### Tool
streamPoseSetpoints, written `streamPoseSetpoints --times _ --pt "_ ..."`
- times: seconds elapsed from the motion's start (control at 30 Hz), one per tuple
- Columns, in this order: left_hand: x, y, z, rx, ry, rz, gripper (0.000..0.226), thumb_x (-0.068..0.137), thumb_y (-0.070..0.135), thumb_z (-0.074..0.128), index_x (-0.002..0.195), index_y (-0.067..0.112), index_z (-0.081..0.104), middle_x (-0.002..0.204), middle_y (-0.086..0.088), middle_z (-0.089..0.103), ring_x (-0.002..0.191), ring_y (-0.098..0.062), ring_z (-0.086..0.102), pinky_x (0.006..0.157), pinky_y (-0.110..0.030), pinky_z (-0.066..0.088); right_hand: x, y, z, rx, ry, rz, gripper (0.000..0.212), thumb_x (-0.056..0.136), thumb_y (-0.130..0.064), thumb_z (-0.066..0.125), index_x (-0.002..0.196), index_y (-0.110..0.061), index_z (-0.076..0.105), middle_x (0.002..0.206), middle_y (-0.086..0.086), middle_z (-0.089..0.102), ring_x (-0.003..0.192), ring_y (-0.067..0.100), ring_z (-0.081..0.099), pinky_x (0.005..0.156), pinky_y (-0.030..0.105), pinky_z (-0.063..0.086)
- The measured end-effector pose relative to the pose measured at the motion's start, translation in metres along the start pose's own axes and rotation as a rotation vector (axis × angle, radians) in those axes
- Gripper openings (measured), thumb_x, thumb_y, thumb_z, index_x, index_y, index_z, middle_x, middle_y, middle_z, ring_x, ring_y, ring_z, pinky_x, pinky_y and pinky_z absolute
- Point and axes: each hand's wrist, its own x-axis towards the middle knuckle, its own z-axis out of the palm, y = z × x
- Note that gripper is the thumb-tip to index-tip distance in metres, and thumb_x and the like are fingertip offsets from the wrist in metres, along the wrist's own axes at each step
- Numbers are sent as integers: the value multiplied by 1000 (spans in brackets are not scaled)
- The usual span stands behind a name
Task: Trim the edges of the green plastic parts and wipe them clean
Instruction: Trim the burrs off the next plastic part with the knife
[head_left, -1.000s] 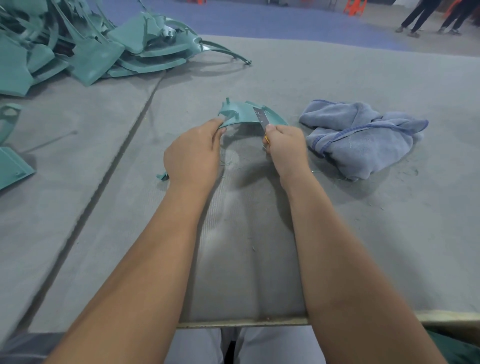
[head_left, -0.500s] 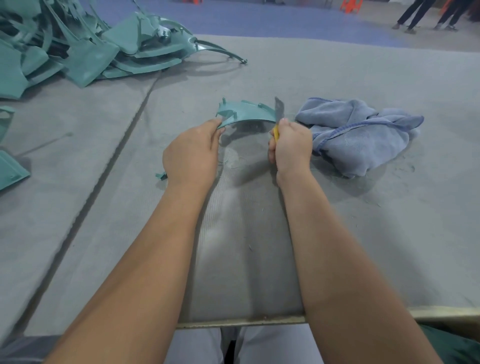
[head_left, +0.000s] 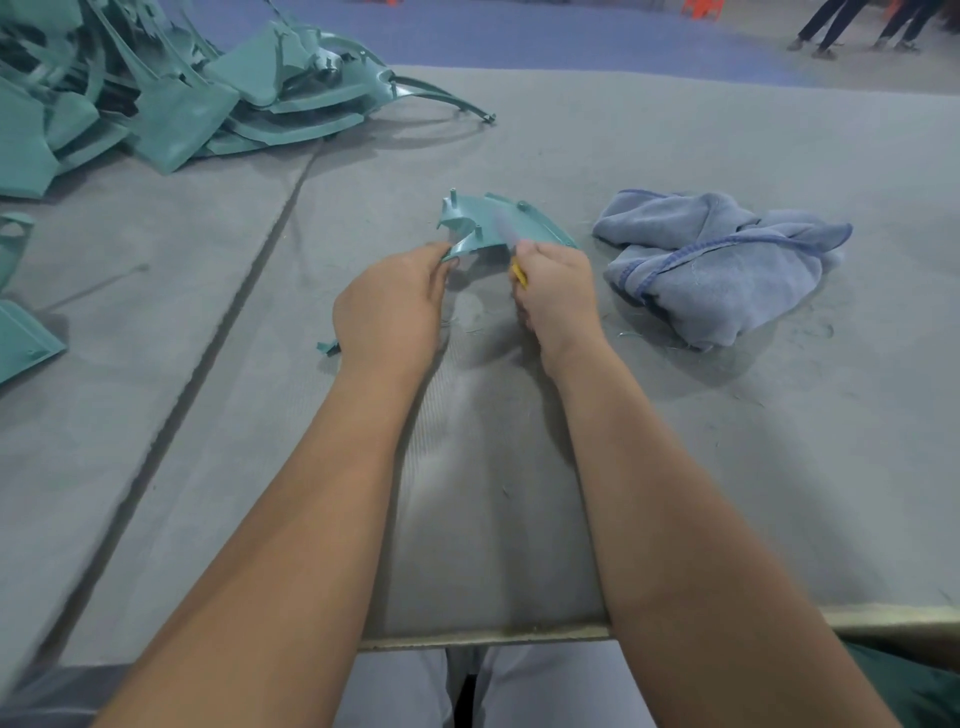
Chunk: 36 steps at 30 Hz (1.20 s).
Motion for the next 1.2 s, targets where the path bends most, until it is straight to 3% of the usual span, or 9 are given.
streamPoseSetpoints --times 0.1,0.3,0.43,0.5,0.63,0.8,0.97,1.07,1.2 --pt "-1 -2 1 -23 19 -16 30 102 42 39 107 29 65 79 -1 63 71 -21 50 57 -30 29 3 -2 -4 197 148 63 41 94 -21 44 54 -22 36 50 -4 36 43 11 27 47 28 22" --pt "1 -3 -1 -68 122 31 30 102 38 41 110 25 67 84 -2 68 76 -25 58 57 -32 35 1 -7 -7 273 214 62 33 97 -20 44 65 -17 39 53 1 39 43 11 31 43 22 26" --pt "6 -10 -9 -108 163 145 25 97 28 49 110 23 70 87 -1 68 87 -29 58 70 -39 41 4 -12 -17 395 328 25 30 100 -18 44 71 -17 36 58 1 41 46 13 36 39 17 32" --pt "6 -13 -12 -57 223 180 22 94 28 53 105 23 71 89 4 68 93 -26 54 81 -37 31 5 -12 -19 419 347 21 30 100 -18 44 72 -19 36 64 -1 41 47 12 36 41 20 33" --pt "4 -12 -14 -56 352 140 18 94 28 54 100 27 71 95 12 68 102 -17 41 83 -34 20 5 -13 -18 385 329 -32 34 96 -14 53 66 -20 39 70 4 33 56 10 28 56 30 28" --pt "8 -19 -17 -100 465 -14 19 95 27 53 99 27 71 115 10 62 115 -30 45 92 -36 21 2 -16 -28 489 136 90 32 87 -11 62 57 -19 57 58 -6 53 51 9 46 48 19 33" --pt "9 -18 -18 -233 390 -37 18 92 18 53 99 23 69 131 2 53 126 -30 37 104 -42 21 3 -19 -30 425 81 167 16 84 -19 65 68 -20 66 73 -3 60 65 14 54 52 23 37" --pt "8 -12 -18 -276 371 -73 20 86 18 53 96 28 67 141 4 43 137 -24 28 112 -50 12 2 -20 -27 522 -10 233 17 88 -17 61 73 -12 66 84 6 65 78 20 61 65 29 46" --pt "5 -3 -19 -505 369 -329 48 82 21 52 128 37 47 154 1 20 141 -18 15 112 -44 6 3 -22 -25 738 98 168 25 96 -14 52 73 -9 62 80 8 63 76 22 61 71 33 49"
